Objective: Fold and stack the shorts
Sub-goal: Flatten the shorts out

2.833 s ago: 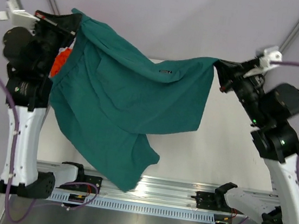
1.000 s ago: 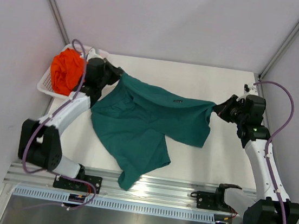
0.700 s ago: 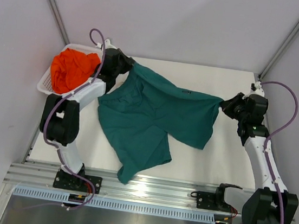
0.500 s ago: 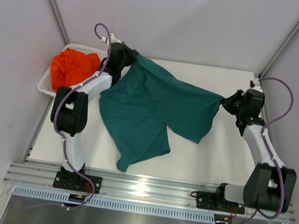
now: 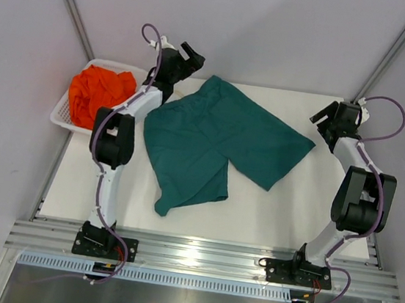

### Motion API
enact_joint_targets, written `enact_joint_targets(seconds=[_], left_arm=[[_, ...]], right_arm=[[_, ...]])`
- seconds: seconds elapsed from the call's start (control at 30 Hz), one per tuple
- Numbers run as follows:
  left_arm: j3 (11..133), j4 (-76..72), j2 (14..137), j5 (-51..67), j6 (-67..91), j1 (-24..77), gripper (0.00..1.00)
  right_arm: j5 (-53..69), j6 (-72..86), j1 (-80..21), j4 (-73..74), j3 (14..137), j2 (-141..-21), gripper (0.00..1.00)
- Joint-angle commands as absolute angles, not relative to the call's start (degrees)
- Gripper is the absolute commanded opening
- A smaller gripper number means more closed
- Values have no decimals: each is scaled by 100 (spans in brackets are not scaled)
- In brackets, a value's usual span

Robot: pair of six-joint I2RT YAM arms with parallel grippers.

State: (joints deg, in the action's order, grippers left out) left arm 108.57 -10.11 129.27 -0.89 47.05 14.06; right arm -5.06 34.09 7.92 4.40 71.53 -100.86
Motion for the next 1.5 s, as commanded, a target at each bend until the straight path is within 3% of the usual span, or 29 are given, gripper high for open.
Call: enact_joint_targets(seconds=[0.0, 0.27, 0.43, 0.57, 0.7, 0.87, 1.2, 1.47], left_arm=[[10461, -432, 11586, -368, 4087, 1371, 99], [8667, 691, 9933, -1009, 3859, 1345, 99], [8219, 1204, 9563, -1213, 3691, 1213, 99], [7841, 1327, 9554, -923, 3683, 985, 99], [7506, 1275, 9536, -810, 3577, 958, 99], [7234, 1090, 9624, -607, 3551, 958, 99], [6864, 914, 9720, -773, 3375, 949, 99], [6794, 870, 9826, -659, 3314, 817, 99]], right_arm=[[-635, 3340, 774, 414, 7015, -9563, 86], [1177, 2865, 18, 132, 6803, -9343, 76], [1204, 2524, -1097, 246, 6434, -8913, 72], [1169, 2312, -1958, 465, 6074, -8491, 62], [441, 2223, -2951, 1035, 5776, -8148, 58], [317, 2715, -3251, 1466, 5248, -7955, 54], [-422, 3137, -4271, 1837, 4483, -7620, 58], [-501, 3138, -4614, 1749, 4552, -7936, 59]])
